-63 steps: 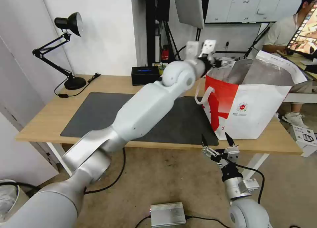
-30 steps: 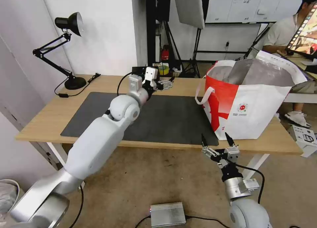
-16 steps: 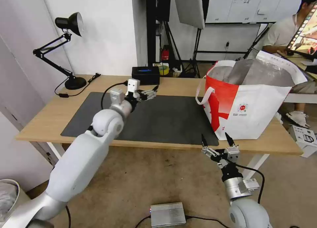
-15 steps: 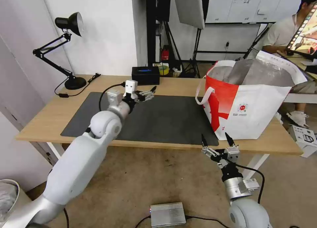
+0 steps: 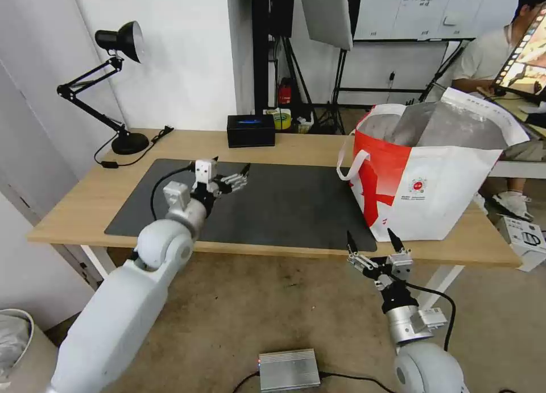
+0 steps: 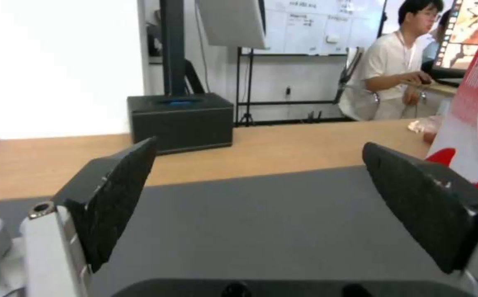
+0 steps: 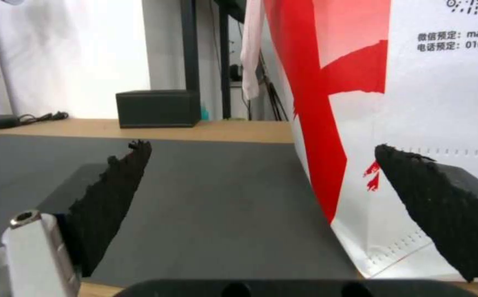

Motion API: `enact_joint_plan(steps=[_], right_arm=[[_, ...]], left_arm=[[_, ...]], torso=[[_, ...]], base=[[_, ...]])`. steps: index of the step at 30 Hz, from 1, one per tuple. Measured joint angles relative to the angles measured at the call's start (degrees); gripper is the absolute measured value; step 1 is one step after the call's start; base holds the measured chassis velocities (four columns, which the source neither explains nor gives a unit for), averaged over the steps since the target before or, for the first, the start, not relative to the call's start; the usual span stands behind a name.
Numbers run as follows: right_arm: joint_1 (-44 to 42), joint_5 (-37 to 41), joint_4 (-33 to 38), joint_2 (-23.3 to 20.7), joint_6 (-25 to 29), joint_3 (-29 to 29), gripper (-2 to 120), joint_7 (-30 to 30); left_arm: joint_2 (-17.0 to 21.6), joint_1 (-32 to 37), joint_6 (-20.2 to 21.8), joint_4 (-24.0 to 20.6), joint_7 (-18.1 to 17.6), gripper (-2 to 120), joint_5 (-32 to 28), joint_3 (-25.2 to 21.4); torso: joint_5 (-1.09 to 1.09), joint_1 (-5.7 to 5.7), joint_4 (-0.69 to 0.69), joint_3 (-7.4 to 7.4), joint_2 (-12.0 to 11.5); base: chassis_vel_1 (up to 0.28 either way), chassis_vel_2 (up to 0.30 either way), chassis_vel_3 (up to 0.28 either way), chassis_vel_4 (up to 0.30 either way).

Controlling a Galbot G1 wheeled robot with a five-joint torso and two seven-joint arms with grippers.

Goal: Pick up the trash from the table and place it into the takeout bag.

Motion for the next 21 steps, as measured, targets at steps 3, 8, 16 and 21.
enact_joint_plan(steps=[3, 8, 16, 21], right_arm=[[0.00, 0.00, 0.00, 0.00, 0.00, 0.00, 100, 0.00], [0.00, 0.00, 0.00, 0.00, 0.00, 0.00, 100, 0.00], [0.00, 0.00, 0.00, 0.00, 0.00, 0.00, 100, 0.00], [0.00, 0.00, 0.00, 0.00, 0.00, 0.00, 100, 0.00]], left_arm=[[-0.35, 3.30, -0.32, -1.98, 0.46, 100, 1.03, -2.74], [-1.30, 7.81, -1.06, -3.86, 1.58, 100, 3.12, -6.57], [-3.72, 14.29, -2.72, -6.27, 3.21, 100, 7.25, -11.33], [-5.69, 18.53, -3.45, -8.27, 4.09, 100, 8.95, -14.46]], torso=[[0.00, 0.00, 0.00, 0.00, 0.00], [0.00, 0.00, 0.00, -0.01, 0.00], [0.00, 0.00, 0.00, -0.01, 0.00], [0.00, 0.00, 0.00, 0.00, 0.00]], base=[[0.000, 0.000, 0.000, 0.000], [0.000, 0.000, 0.000, 0.000], [0.000, 0.000, 0.000, 0.000], [0.000, 0.000, 0.000, 0.000]])
